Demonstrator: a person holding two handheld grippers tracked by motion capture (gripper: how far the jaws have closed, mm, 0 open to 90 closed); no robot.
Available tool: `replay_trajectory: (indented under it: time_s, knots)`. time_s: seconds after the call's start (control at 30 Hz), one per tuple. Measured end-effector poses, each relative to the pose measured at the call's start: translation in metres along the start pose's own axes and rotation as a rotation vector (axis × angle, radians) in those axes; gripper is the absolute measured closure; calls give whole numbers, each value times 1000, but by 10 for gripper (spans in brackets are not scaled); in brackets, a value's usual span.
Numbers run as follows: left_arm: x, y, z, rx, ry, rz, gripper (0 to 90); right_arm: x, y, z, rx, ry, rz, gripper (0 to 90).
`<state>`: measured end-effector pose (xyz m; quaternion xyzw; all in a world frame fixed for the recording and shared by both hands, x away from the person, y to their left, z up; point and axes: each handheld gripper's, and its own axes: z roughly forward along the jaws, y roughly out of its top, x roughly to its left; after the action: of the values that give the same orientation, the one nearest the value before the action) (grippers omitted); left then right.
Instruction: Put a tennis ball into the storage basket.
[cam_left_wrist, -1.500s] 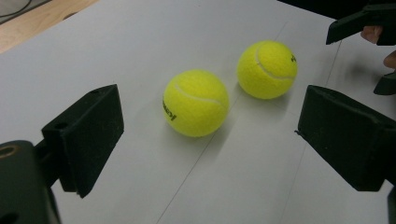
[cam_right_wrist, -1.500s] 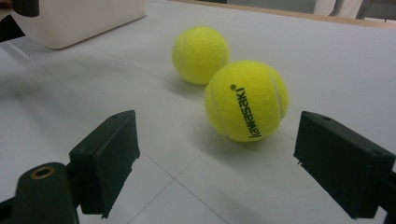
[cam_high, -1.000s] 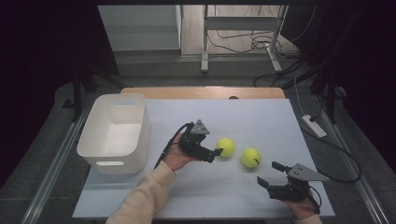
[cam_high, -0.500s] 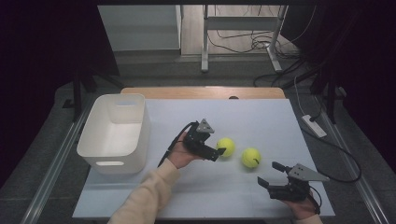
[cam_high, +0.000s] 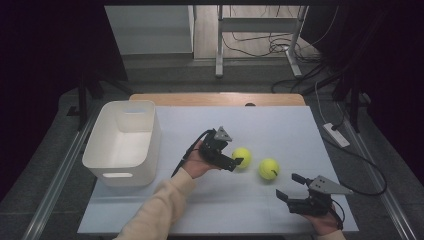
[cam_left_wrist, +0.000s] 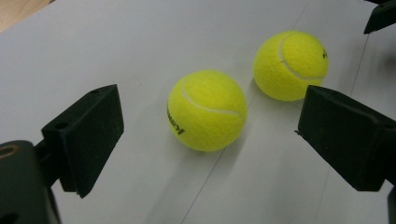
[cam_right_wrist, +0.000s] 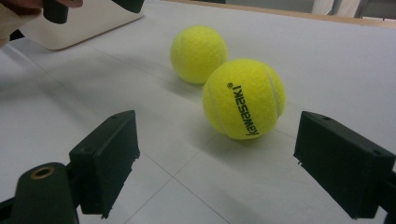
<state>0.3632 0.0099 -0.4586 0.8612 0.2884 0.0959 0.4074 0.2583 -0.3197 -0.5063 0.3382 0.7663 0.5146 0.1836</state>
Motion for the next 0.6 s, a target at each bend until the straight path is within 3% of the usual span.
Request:
replay_trajectory:
  time_s: [0.6]
  knots:
    - [2,4,21,47,-9,2,80,-1,0,0,2,-1,2,133]
